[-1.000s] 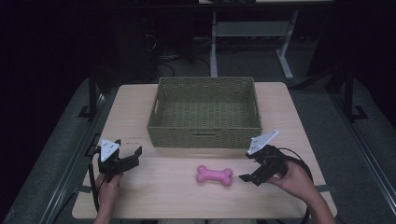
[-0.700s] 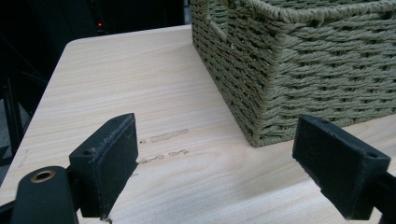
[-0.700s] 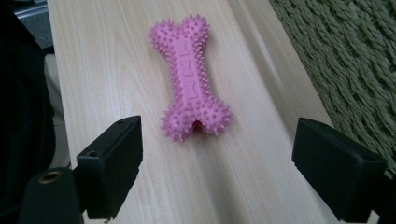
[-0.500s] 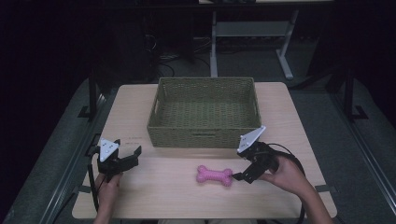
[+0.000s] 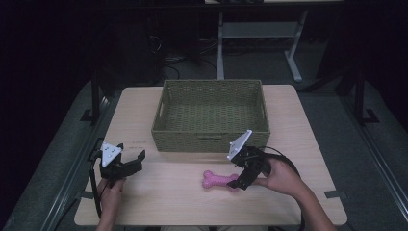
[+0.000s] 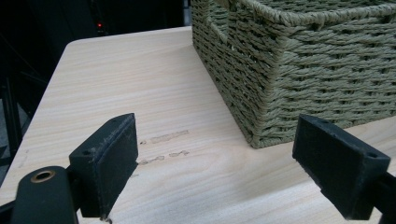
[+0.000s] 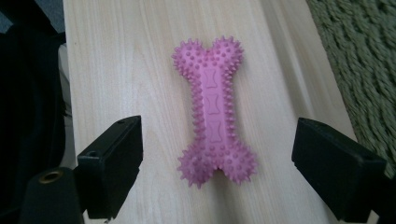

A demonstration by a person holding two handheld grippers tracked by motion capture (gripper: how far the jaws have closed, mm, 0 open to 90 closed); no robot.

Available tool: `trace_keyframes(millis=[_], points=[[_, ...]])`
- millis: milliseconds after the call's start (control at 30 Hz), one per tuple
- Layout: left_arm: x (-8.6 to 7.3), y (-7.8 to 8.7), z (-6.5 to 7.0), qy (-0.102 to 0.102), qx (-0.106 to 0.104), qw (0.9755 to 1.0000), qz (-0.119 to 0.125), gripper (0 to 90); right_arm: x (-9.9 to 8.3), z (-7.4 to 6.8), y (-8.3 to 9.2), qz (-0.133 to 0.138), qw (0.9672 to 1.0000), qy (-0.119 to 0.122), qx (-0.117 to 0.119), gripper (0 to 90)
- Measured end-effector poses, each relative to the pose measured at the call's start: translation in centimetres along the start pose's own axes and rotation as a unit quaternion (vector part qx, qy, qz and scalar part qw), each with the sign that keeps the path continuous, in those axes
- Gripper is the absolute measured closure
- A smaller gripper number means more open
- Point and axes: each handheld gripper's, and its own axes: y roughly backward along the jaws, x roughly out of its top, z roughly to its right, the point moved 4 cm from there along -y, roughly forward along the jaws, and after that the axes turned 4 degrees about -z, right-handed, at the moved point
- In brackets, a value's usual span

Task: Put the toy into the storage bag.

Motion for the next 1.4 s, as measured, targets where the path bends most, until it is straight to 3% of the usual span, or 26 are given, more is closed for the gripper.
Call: trace_keyframes(millis=[433, 1000, 1400], points=[[0.0, -0.1, -0.1, 0.003, -0.002, 1.0, -0.001, 13.7, 1.1, 0.0, -2.4, -0.036, 0.9992, 0.012, 0.013, 21.8], [0.0, -0.1, 0.0, 0.003, -0.004, 1.0, -0.003, 13.6, 1.5, -0.1, -5.1, -0.08, 0.9961, 0.037, 0.003, 34.4], [-0.1, -0.1, -0.1, 0.009, -0.004, 1.0, -0.001, 13.6, 1.7, -0.1, -5.8, -0.089, 0.9947, 0.05, -0.006, 44.9]])
